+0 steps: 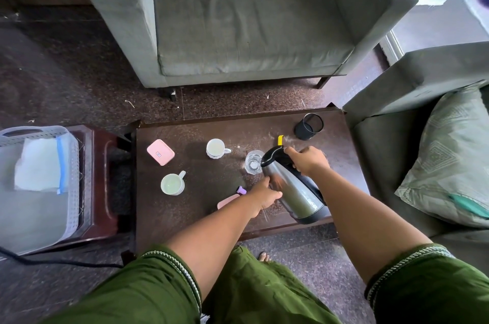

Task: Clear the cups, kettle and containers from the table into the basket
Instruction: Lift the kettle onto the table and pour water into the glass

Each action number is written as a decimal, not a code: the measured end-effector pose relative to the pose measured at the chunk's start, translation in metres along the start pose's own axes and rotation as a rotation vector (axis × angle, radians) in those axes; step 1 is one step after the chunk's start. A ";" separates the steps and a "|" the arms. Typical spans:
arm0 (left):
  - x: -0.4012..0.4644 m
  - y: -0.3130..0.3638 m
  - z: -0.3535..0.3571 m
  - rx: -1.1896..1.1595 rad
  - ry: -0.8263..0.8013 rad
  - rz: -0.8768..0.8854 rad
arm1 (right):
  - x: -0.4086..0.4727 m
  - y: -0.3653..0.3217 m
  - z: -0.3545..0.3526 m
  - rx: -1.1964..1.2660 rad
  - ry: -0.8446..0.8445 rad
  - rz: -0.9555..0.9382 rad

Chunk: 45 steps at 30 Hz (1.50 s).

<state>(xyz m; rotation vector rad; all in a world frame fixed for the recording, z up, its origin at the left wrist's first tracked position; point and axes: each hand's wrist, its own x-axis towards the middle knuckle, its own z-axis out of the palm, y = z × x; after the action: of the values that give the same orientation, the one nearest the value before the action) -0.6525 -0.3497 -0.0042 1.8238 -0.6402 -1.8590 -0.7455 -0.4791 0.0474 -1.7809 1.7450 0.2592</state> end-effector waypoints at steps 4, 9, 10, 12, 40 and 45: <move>0.000 0.000 -0.001 -0.010 0.002 0.001 | -0.001 -0.001 0.002 -0.003 -0.011 -0.005; 0.000 -0.001 -0.002 -0.035 0.000 0.000 | 0.000 0.000 0.002 -0.003 -0.015 -0.008; 0.000 -0.001 -0.002 -0.039 -0.001 0.002 | 0.000 0.000 0.001 0.000 -0.016 -0.007; 0.000 -0.001 -0.002 -0.043 0.001 0.008 | 0.000 0.000 0.001 -0.001 -0.019 -0.004; -0.007 0.003 -0.004 -0.109 0.012 0.008 | 0.000 -0.008 0.000 -0.020 0.000 0.002; -0.007 0.003 -0.004 -0.092 0.031 0.022 | 0.002 -0.007 0.000 -0.010 -0.010 0.005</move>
<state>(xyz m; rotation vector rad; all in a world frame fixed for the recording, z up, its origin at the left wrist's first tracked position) -0.6487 -0.3474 0.0032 1.7759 -0.5527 -1.8117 -0.7382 -0.4811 0.0484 -1.7796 1.7440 0.2794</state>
